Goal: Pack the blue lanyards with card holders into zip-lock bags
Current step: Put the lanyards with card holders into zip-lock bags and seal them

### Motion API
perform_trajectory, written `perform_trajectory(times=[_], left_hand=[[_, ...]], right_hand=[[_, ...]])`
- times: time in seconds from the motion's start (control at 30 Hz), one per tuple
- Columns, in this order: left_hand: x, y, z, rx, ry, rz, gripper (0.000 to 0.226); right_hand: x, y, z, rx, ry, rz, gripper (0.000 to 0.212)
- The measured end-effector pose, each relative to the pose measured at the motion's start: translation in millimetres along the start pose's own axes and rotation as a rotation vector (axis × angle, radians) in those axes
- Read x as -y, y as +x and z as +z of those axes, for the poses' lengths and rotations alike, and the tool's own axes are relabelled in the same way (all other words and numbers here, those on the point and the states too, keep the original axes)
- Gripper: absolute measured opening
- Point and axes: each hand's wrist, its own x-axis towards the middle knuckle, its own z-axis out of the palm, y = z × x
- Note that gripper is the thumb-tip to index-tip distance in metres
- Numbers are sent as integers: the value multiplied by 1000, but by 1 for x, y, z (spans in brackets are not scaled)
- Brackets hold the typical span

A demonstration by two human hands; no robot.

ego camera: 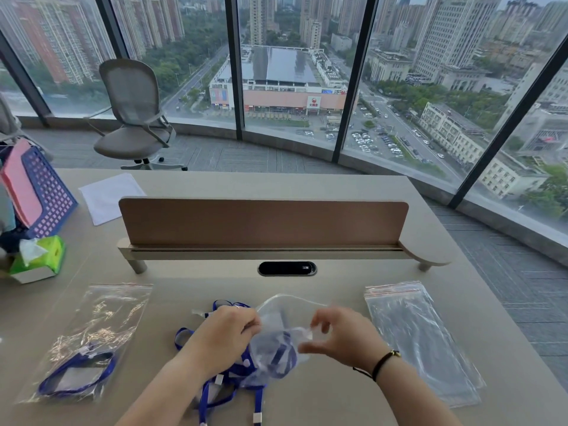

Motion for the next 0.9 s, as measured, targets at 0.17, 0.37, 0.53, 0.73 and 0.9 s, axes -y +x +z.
perform_trajectory(times=[0.17, 0.37, 0.53, 0.73, 0.9], left_hand=[[12, -2, -27, 63, -69, -11, 14], [24, -12, -42, -142, -326, -108, 41], [38, -24, -56, -259, -446, -191, 40], [72, -49, -65, -336, -514, -240, 12], [102, -77, -76, -437, -597, -334, 5]], right_hand=[[-16, 11, -19, -38, -134, -56, 29], [7, 15, -26, -98, 131, -183, 11], [26, 19, -23, -164, 331, -152, 18], [53, 34, -5, -84, 382, -244, 22], [98, 47, 8, -31, 349, -334, 6]])
